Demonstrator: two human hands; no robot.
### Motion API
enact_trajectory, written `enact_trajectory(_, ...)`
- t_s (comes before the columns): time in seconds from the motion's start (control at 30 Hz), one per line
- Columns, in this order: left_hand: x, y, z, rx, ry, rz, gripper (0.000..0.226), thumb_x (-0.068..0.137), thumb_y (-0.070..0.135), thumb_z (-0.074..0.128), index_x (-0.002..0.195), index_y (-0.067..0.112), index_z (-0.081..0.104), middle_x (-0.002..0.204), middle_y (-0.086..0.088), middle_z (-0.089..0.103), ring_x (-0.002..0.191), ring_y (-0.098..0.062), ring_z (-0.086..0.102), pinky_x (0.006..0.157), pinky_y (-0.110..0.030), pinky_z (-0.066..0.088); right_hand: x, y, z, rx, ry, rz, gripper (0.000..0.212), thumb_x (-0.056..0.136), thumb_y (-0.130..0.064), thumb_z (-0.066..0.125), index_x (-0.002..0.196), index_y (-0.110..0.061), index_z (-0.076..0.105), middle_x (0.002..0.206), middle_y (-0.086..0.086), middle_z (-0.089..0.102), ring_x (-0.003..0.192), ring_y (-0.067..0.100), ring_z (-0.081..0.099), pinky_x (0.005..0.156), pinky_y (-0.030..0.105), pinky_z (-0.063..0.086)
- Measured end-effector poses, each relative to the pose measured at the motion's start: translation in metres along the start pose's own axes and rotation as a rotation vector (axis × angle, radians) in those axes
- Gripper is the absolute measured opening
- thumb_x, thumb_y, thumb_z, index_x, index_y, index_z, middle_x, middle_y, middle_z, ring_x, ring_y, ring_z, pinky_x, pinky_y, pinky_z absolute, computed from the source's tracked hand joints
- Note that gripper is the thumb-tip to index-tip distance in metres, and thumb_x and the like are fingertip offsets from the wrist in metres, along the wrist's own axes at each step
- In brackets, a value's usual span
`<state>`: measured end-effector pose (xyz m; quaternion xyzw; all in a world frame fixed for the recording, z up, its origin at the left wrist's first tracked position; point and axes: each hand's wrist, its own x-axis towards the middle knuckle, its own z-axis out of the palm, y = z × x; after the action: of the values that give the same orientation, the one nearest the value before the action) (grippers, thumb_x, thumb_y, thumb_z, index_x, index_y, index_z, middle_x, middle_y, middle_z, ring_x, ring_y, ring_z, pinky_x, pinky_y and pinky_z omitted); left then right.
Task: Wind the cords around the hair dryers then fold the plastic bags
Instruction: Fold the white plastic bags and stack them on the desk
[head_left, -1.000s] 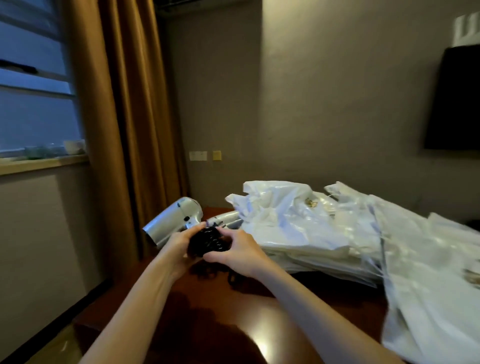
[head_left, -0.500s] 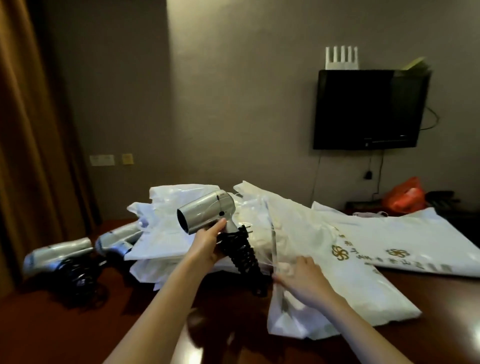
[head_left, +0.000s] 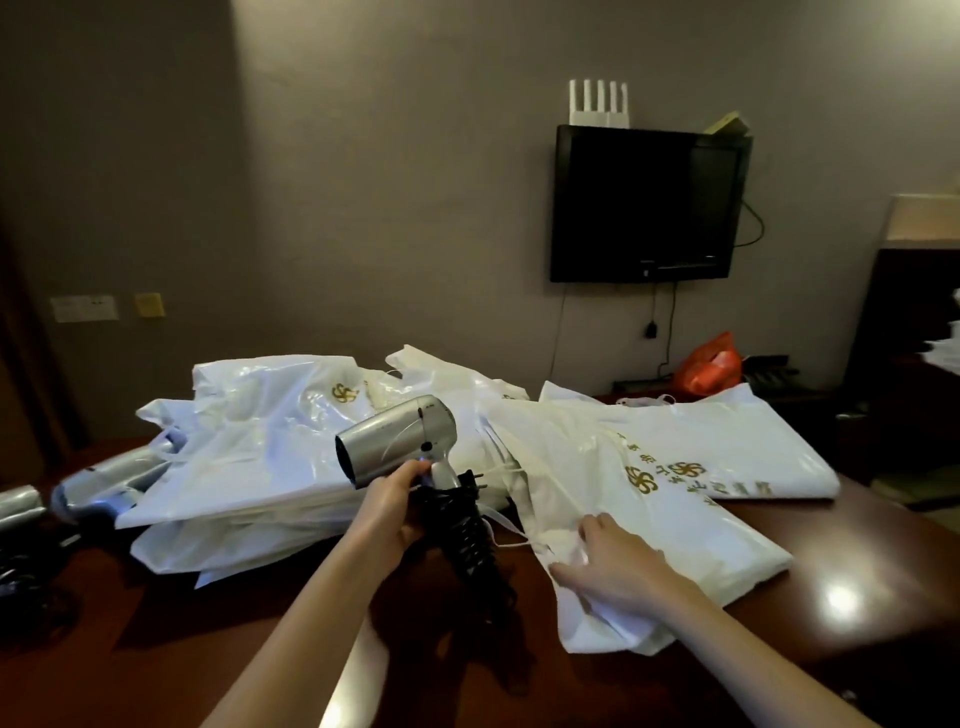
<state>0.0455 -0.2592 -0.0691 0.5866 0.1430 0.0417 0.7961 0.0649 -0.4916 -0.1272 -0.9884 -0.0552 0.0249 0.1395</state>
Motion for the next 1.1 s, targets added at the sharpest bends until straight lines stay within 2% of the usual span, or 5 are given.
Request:
enact_trajectory(0.27,0.001,-0.005,0.007,-0.156,-0.065,-0.018,0.031,0.096,0.015,0.060,0.123,0.001,0.060,0.092,-0.009,0.067,0.083,-0.022,0.065,0.064,-0.033,0.050,-0.003,0.023,-0.005,0.032,0.038,-0.057,0.036,0.094,-0.054,0.038,0.110,-0.024,0.050,0.110,-0.005,0.051,0.100,0.018,0.053,0.092,0.045,0.042)
enact_trajectory(0.43,-0.002,-0.012,0.006,-0.143,-0.092,0.002,0.030,0.091,0.019,0.066,0.116,0.002,0.061,0.087,-0.010,0.070,0.079,-0.024,0.069,0.059,-0.032,0.056,-0.006,0.026,-0.015,-0.099,0.047,-0.040,0.047,0.077,-0.058,0.053,0.105,-0.022,0.044,0.099,-0.004,0.053,0.088,0.018,0.053,0.076,0.036,0.043)
enact_trajectory(0.6,-0.010,-0.021,0.013,-0.148,-0.135,-0.073,0.039,0.084,0.023,0.071,0.115,0.001,0.061,0.107,-0.023,0.071,0.095,-0.037,0.068,0.090,-0.050,0.053,-0.005,0.009,-0.002,-0.240,0.194,-0.059,0.025,0.101,-0.037,0.034,0.105,-0.018,0.049,0.103,0.004,0.057,0.094,0.025,0.059,0.077,0.037,0.043)
enact_trajectory(0.83,-0.014,-0.018,0.030,-0.169,-0.243,-0.093,0.024,0.089,0.016,0.067,0.104,-0.002,0.065,0.094,-0.020,0.072,0.072,-0.031,0.072,0.059,-0.040,0.060,-0.005,0.066,-0.056,0.637,0.162,-0.002,0.027,0.101,-0.022,0.043,0.077,-0.013,0.051,0.064,0.000,0.045,0.057,0.012,0.047,0.047,0.021,0.033)
enact_trajectory(1.1,0.007,-0.050,0.133,-0.184,-0.295,-0.127,0.005,0.090,0.002,0.065,0.091,0.005,0.062,0.066,-0.008,0.070,0.054,-0.018,0.068,0.044,-0.023,0.052,-0.032,0.082,-0.100,0.480,0.409,-0.283,0.036,0.102,-0.030,0.040,0.082,-0.007,0.059,0.077,0.003,0.063,0.074,0.015,0.056,0.067,0.029,0.040)
